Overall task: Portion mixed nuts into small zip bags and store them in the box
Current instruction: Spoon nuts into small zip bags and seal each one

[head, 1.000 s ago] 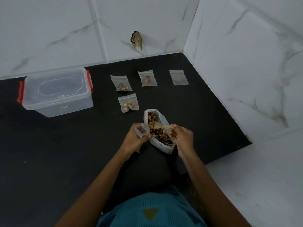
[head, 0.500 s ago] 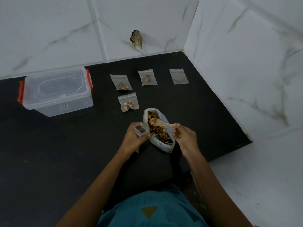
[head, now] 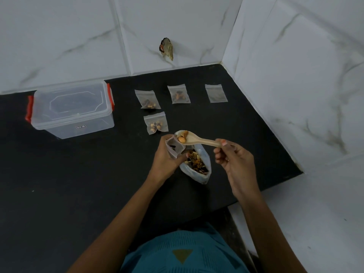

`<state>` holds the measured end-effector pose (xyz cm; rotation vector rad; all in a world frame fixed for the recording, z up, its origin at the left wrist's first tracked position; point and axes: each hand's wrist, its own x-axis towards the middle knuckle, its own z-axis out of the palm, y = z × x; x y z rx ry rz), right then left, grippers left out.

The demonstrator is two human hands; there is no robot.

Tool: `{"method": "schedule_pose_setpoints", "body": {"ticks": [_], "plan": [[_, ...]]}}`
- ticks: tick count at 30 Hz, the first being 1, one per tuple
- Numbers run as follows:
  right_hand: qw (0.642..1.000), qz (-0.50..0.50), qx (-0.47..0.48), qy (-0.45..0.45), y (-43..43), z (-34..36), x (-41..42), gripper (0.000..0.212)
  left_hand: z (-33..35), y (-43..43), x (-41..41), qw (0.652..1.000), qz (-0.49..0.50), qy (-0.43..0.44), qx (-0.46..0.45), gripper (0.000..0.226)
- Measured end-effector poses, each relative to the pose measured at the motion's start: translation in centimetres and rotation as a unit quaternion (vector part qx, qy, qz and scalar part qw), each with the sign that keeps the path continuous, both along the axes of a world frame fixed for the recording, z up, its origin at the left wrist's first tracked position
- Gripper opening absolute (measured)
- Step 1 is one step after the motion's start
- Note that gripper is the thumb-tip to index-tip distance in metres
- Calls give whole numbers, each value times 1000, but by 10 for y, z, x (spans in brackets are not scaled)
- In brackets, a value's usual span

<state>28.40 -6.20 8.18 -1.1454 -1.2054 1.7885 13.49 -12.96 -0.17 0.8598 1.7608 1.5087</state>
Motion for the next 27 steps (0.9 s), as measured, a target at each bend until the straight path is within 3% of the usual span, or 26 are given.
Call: {"method": "schedule_pose_setpoints", "body": {"ticks": [5,9,11,20,27], "plan": [[971,53,225,-57,-9,-4,-1,15,9,2,3,999,1,-15,29,52],[861,143,477,-105,-10,-15,-1,20,10,2,5,999,8,-24,36,51],[812,155,550,-116,-11,-21,-1,21,9,1,5,999,11,-17,37,52],[808,153,559,-104,-13,-29,3,23,11,-3,6,999,13,-7,38,51],[779,156,597,-111,-16,-31,6,20,14,-4,9,999,9,-13,39,49]]}}
